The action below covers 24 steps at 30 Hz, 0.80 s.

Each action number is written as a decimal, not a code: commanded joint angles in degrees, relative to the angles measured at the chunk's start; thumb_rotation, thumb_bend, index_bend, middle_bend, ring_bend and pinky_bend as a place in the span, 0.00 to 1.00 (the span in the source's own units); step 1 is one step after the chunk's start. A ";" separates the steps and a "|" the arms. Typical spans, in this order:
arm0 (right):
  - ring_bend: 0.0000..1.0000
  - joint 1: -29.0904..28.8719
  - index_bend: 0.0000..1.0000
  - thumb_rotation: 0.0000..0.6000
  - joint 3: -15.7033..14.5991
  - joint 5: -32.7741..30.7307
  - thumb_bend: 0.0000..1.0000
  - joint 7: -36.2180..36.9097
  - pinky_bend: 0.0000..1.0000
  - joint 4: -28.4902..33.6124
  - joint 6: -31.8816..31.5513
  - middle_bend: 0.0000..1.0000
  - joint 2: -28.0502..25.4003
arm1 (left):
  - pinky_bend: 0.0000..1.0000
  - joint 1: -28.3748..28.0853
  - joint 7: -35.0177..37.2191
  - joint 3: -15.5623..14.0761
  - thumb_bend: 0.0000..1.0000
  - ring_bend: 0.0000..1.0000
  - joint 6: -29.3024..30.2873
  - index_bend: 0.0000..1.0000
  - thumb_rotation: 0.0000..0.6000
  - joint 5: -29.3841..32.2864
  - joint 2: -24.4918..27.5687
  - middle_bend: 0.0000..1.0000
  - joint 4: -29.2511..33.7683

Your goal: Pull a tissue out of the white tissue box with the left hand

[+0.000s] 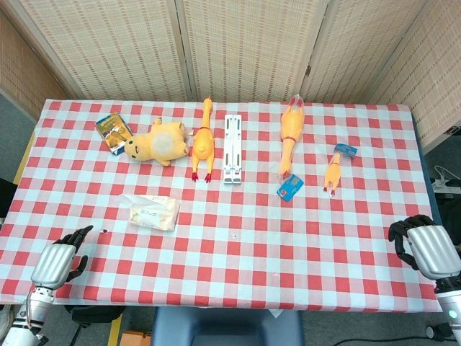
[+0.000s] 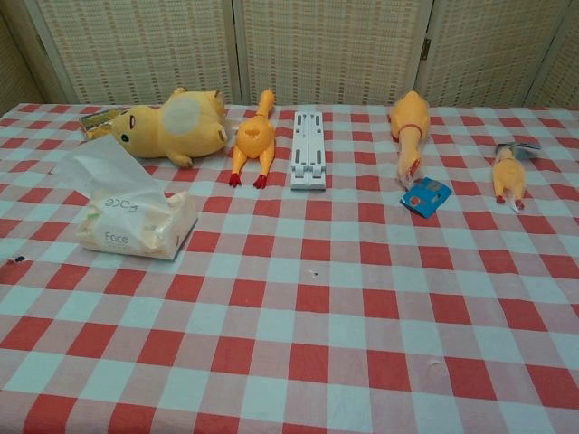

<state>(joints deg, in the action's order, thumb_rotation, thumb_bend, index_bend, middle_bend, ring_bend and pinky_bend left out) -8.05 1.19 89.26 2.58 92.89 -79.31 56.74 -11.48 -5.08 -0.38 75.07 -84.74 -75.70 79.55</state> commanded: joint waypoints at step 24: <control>0.40 0.03 0.59 1.00 -0.37 0.16 0.73 -0.76 0.32 0.18 0.10 0.58 0.00 | 0.45 -11.65 -2.48 7.98 0.50 0.24 -4.30 0.04 1.00 -2.08 -3.89 0.18 -4.29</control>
<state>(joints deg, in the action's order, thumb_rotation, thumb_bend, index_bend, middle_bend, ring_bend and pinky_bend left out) -7.99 0.82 89.46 1.80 93.07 -79.24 56.77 -21.49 -7.52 6.74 72.52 -87.10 -78.92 76.04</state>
